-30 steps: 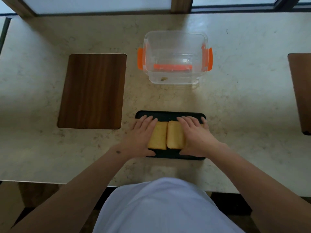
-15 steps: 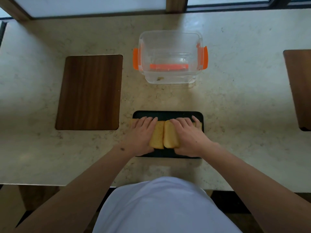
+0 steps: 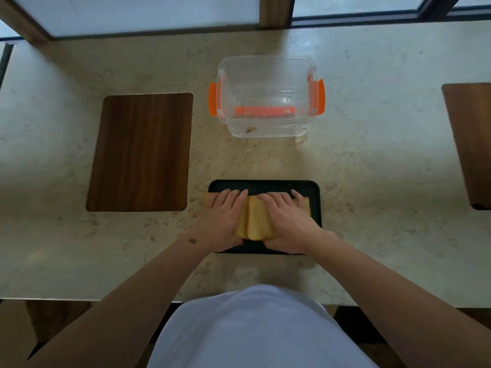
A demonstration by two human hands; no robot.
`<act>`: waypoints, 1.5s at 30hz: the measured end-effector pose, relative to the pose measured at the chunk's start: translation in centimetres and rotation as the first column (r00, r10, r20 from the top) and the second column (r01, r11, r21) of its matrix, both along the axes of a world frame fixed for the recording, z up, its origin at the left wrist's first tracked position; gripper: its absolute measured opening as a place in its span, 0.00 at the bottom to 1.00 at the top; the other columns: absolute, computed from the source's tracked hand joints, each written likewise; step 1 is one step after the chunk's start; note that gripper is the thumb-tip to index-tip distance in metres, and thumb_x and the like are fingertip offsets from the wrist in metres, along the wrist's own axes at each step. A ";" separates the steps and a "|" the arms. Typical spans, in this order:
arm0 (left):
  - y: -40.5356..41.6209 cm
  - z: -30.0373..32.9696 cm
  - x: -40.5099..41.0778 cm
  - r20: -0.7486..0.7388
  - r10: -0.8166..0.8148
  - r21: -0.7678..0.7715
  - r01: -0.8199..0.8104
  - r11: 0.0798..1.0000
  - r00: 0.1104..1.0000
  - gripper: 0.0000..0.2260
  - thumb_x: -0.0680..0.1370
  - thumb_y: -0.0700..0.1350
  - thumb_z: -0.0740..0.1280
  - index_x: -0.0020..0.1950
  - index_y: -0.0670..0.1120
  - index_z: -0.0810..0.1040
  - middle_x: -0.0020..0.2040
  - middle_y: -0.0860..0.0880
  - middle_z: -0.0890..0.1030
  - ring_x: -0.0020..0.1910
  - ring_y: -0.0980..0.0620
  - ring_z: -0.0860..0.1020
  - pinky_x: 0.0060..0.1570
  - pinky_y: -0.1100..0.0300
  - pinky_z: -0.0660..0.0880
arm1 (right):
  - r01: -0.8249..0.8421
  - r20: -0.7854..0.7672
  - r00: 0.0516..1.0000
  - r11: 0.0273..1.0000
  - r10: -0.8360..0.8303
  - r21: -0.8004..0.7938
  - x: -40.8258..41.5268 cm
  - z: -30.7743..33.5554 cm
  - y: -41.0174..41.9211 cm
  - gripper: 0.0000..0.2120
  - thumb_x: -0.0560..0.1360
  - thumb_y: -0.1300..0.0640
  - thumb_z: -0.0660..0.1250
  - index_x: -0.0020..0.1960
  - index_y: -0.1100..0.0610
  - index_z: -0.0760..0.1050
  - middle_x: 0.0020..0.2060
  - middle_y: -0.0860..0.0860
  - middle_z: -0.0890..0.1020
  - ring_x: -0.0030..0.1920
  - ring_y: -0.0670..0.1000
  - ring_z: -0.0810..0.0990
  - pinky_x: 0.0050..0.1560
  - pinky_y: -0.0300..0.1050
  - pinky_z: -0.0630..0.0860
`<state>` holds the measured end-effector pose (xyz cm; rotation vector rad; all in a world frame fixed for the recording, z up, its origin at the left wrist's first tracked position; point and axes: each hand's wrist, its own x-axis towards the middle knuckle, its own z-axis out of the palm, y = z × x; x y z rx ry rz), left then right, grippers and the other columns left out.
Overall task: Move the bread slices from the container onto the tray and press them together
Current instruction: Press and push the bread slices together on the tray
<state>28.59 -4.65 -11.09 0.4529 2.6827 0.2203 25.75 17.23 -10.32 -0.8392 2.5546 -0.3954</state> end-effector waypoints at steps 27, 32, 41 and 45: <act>3.3 1.1 -1.2 0.017 -0.109 0.039 0.109 0.993 0.994 0.54 0.66 0.65 0.74 0.78 0.50 0.42 0.78 0.47 0.57 0.76 0.46 0.52 0.75 0.46 0.48 | 0.085 0.017 0.996 0.978 -0.090 0.191 -0.3 0.5 7.3 0.54 0.60 0.31 0.69 0.77 0.51 0.52 0.71 0.51 0.65 0.72 0.57 0.62 0.74 0.65 0.51; 3.2 1.0 -1.1 0.011 -0.092 0.042 0.091 0.995 0.996 0.54 0.66 0.67 0.73 0.79 0.50 0.43 0.78 0.48 0.59 0.76 0.46 0.53 0.75 0.46 0.50 | 0.092 0.020 0.995 0.980 -0.097 0.174 -0.1 0.4 7.2 0.53 0.60 0.31 0.68 0.77 0.51 0.52 0.71 0.51 0.65 0.72 0.56 0.61 0.74 0.65 0.50; 3.7 0.7 -1.4 -0.038 -0.086 0.081 0.089 0.993 0.996 0.53 0.65 0.64 0.75 0.78 0.51 0.46 0.77 0.50 0.62 0.75 0.47 0.57 0.74 0.45 0.55 | 0.114 0.012 0.993 0.984 -0.116 0.140 0.2 0.1 6.8 0.53 0.60 0.30 0.68 0.77 0.50 0.53 0.71 0.51 0.65 0.72 0.56 0.61 0.74 0.65 0.51; 3.6 0.9 -1.3 0.005 -0.087 0.084 0.086 0.993 0.996 0.55 0.64 0.65 0.75 0.78 0.52 0.44 0.78 0.49 0.59 0.76 0.47 0.53 0.75 0.44 0.51 | 0.132 0.032 0.990 0.981 -0.138 0.144 0.1 0.2 7.0 0.53 0.61 0.31 0.69 0.78 0.50 0.51 0.72 0.51 0.63 0.73 0.55 0.59 0.74 0.65 0.50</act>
